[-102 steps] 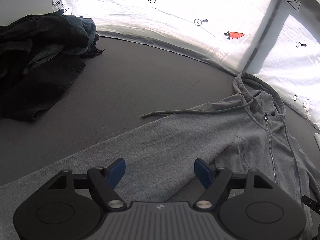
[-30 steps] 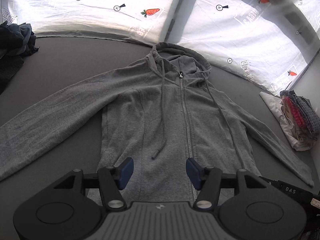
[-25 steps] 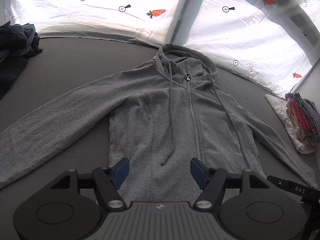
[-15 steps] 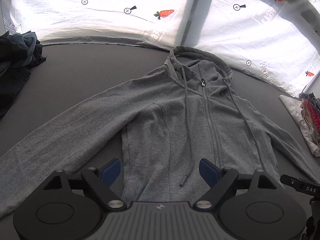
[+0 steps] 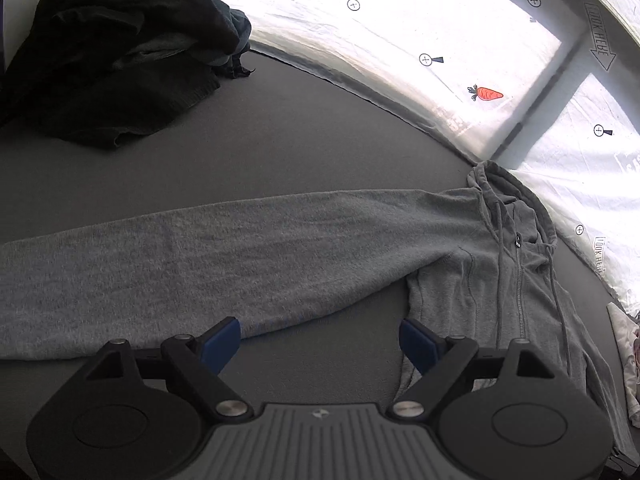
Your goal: Fold clothes
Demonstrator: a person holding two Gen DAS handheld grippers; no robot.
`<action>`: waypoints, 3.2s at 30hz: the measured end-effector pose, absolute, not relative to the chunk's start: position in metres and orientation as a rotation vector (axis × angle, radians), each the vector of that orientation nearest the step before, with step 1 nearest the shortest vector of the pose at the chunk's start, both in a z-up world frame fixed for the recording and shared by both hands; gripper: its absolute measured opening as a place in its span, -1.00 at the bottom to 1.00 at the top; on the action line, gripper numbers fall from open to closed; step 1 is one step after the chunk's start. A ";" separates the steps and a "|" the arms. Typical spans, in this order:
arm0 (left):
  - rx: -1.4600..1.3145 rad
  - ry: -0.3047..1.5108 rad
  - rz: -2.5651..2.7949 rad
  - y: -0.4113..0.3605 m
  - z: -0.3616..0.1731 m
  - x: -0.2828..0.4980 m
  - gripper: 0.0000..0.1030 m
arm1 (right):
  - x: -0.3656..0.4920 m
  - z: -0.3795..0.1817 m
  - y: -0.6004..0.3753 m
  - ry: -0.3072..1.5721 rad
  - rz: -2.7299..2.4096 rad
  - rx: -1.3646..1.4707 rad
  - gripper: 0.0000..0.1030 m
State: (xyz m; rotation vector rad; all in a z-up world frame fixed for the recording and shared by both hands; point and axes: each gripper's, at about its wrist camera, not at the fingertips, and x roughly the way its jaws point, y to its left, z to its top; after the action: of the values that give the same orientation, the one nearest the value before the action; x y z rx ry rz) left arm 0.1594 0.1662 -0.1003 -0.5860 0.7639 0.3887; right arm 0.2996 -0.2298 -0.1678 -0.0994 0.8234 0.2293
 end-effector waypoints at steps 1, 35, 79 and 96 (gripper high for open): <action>-0.615 0.739 0.400 0.174 -0.102 0.149 0.69 | 0.295 -0.171 -0.227 0.806 0.215 -0.100 1.00; -1.366 0.476 0.689 0.334 -0.156 -0.049 -0.77 | 0.271 -0.184 -0.213 0.682 0.083 -0.042 1.00; -1.498 0.391 0.763 0.343 -0.168 -0.031 -0.73 | 0.272 -0.185 -0.215 0.681 0.081 -0.031 1.00; -0.919 0.544 -0.179 0.225 -0.055 0.216 -0.40 | 0.272 -0.184 -0.217 0.681 0.090 -0.026 1.00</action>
State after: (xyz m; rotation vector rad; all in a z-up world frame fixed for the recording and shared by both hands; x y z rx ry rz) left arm 0.2155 0.2252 -0.0547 -0.9188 0.5444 -0.1792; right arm 0.2722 -0.2167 -0.1845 -0.0257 0.6807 0.0898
